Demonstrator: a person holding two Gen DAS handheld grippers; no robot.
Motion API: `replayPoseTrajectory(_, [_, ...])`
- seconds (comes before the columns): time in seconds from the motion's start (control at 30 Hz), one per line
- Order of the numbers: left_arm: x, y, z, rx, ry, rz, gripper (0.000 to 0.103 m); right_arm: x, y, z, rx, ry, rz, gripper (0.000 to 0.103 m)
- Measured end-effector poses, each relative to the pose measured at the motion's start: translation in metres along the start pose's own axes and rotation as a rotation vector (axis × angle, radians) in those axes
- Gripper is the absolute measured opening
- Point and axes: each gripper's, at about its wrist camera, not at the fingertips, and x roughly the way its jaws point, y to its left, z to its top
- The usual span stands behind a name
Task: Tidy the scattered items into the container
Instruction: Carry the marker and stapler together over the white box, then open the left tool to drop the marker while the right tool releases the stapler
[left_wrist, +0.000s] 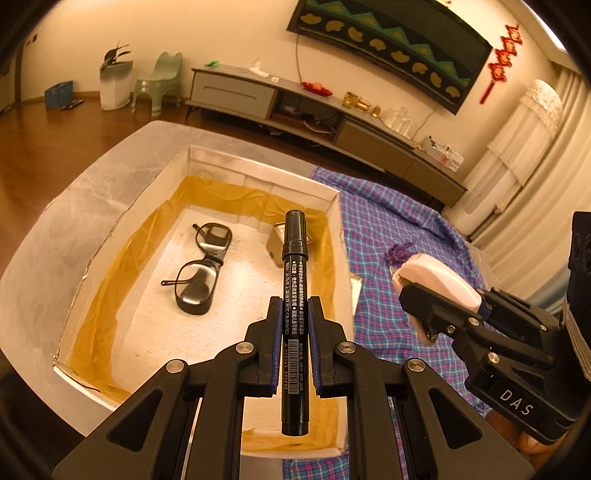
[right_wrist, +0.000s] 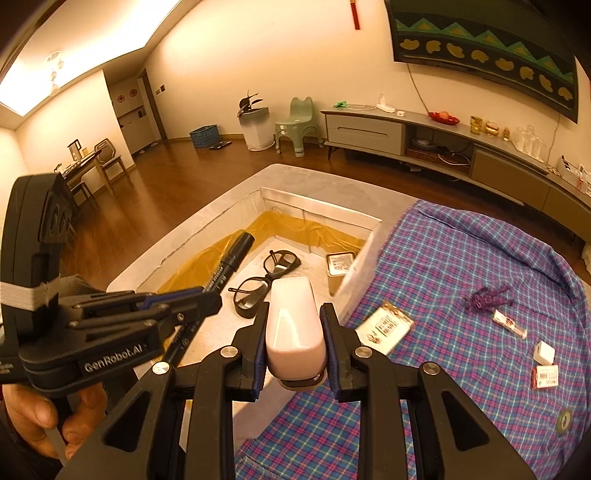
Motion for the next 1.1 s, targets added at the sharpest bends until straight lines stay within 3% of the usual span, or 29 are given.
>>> replayPoseTrajectory(0.17, [0.01,0.01,0.005,-0.033,0.014,0.02,0.014,0.023,0.004,0.01,-0.003,0.043,0.028,0.027])
replayPoseTrajectory(0.5, [0.035,0.039,0.008,-0.116,0.079,0.044,0.014,0.067,0.019,0.025,-0.094,0.125,0.004,0.027])
replayPoseTrajectory(0.77, [0.052,0.046,0.009,-0.11,0.139,0.074,0.014,0.104,0.024,0.037,-0.142,0.225,0.007,0.027])
replayPoseTrajectory(1.1, [0.071,0.051,0.007,-0.085,0.199,0.127,0.014,0.15,0.034,0.027,-0.261,0.367,-0.031,0.027])
